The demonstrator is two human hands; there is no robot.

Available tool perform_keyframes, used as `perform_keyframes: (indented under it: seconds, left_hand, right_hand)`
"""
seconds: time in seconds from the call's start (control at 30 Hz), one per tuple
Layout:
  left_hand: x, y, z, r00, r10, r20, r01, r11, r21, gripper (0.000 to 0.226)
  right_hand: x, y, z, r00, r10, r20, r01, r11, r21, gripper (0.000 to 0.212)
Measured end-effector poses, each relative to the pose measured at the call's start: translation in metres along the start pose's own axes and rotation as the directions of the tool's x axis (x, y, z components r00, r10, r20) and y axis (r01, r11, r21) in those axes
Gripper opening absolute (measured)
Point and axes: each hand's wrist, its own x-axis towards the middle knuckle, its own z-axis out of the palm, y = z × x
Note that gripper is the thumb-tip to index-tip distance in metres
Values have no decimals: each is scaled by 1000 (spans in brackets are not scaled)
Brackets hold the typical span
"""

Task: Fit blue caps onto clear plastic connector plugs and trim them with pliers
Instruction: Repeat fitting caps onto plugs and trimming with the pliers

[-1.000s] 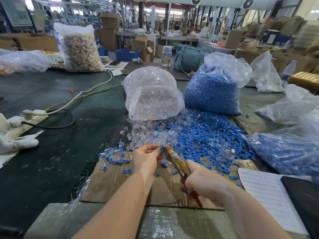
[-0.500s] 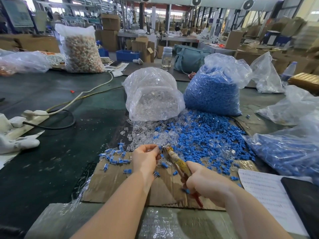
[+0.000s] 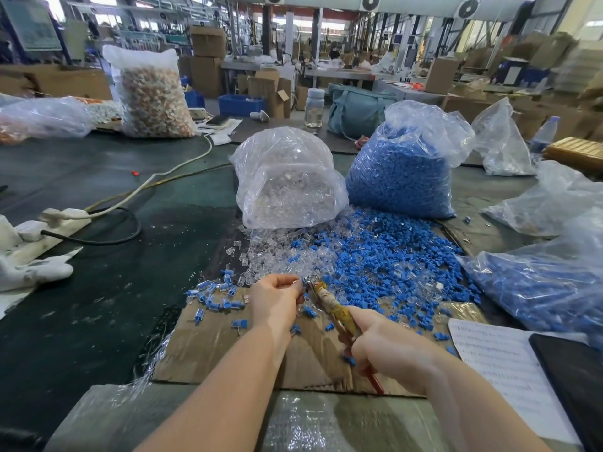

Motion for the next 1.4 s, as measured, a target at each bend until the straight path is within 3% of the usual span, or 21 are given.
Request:
perform_keyframes:
  seconds: [0.1,0.43,0.57,0.7,0.77,0.9,1.03,1.13,1.23,1.4]
  left_hand:
    - [0,0,2,1000,-19,-8,19,999,-29,13]
    - [1,-3,2,998,-59,-9,58,995,-77,14]
    - [3,-5,-1,998,-62,-10,61,995,-78,13]
    - [3,-3,-3,999,-46,-11,44,994,-101,10]
    - [3,-3,-6,1000,-11,-25,9,997,-80,11]
    - [6,-8,-19,987,125,-105,-111,985,130,12]
    - [14,-16,-37,940,313,-132,-226,865,448,15]
    - [23,-20,-54,877,446,-177,-204,679,705,18]
    - [29,-24,-70,859,476,-188,-99,515,851,21]
    - [33,-30,-78,870,451,-199,-50,483,874,29]
  right_hand:
    - [-1,-1,0,1000,-23,3,23,999,-36,43]
    - [2,3,10,990,-121,-74,104,974,-200,33]
    - [3,5,12,989,-120,-91,115,992,-57,31]
    - [5,13,14,992,-54,-117,76,979,188,61]
    - [9,19,16,987,-44,-156,76,976,205,74]
    - [22,32,12,901,-109,-421,69,991,-111,73]
    - [31,45,-6,766,-129,-630,-181,897,-404,70]
    - [38,59,-16,730,-105,-676,-310,830,-463,70]
    - [43,71,-21,722,-111,-683,-397,742,-540,71]
    - [45,78,-24,718,-137,-682,-435,676,-595,71]
